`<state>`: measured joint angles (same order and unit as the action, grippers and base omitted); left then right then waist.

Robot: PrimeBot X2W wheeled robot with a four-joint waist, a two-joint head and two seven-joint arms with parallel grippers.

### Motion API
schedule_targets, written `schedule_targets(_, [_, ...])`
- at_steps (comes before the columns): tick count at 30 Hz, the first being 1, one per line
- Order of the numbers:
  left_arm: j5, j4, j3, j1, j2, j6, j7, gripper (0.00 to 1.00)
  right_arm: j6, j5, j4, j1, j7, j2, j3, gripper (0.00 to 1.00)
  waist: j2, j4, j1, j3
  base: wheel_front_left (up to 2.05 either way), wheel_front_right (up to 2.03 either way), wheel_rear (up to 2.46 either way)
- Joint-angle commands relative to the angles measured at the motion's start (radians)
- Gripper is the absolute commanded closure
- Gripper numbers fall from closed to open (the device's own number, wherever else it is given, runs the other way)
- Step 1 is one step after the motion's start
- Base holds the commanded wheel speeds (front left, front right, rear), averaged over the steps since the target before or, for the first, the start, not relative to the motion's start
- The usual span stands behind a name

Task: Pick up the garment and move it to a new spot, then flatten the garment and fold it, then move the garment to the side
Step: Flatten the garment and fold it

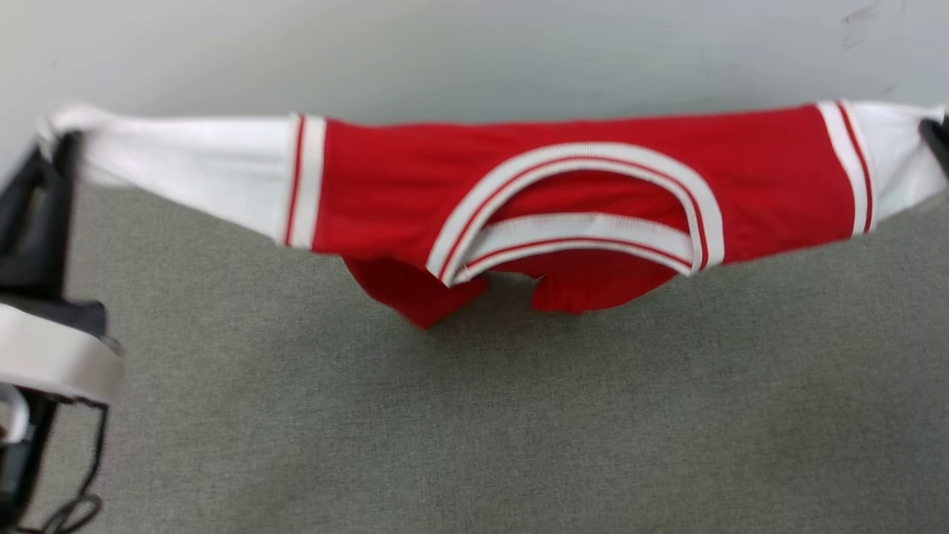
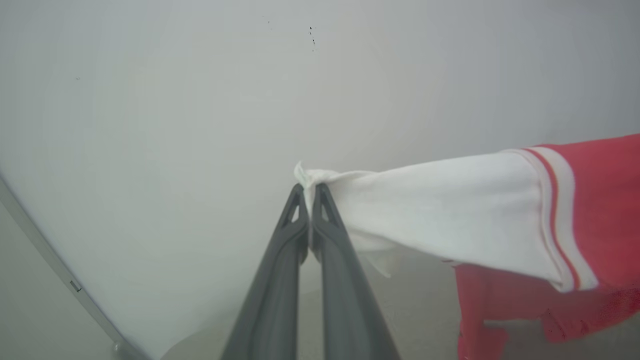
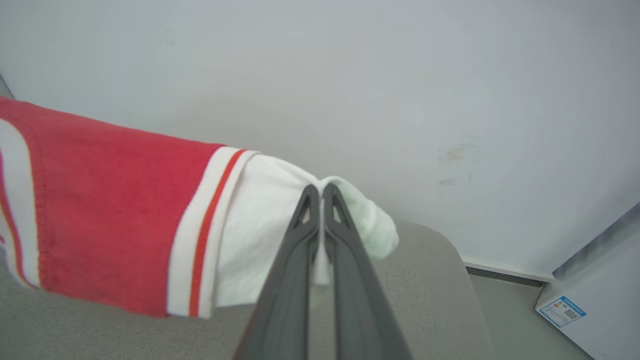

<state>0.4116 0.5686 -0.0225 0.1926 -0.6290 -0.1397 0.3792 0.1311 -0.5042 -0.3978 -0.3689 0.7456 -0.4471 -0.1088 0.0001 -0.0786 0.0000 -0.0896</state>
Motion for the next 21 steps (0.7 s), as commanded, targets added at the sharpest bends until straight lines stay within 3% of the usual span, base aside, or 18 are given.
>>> schedule_targets(1, [0.003, 0.006, -0.023, 0.037, -0.017, 0.002, -0.011, 1.00, -0.001, -0.004, 0.002, -0.045, -0.003, -0.012, 0.009, 1.00, -0.0001, -0.001, 0.0000, -0.005, 0.00, 0.00, 0.00])
schedule_targets(12, [0.005, -0.041, -0.068, 0.312, -0.090, 0.033, -0.051, 1.00, -0.001, 0.011, 0.063, -0.322, -0.064, -0.049, 0.093, 1.00, -0.0001, 0.007, 0.0000, -0.113, 0.00, 0.00, 0.00])
schedule_targets(21, [0.022, -0.261, -0.001, 0.698, -0.116, 0.121, -0.139, 1.00, -0.001, 0.043, 0.214, -0.649, -0.171, -0.031, 0.148, 1.00, -0.0001, 0.023, 0.0000, -0.295, 0.00, 0.00, 0.00])
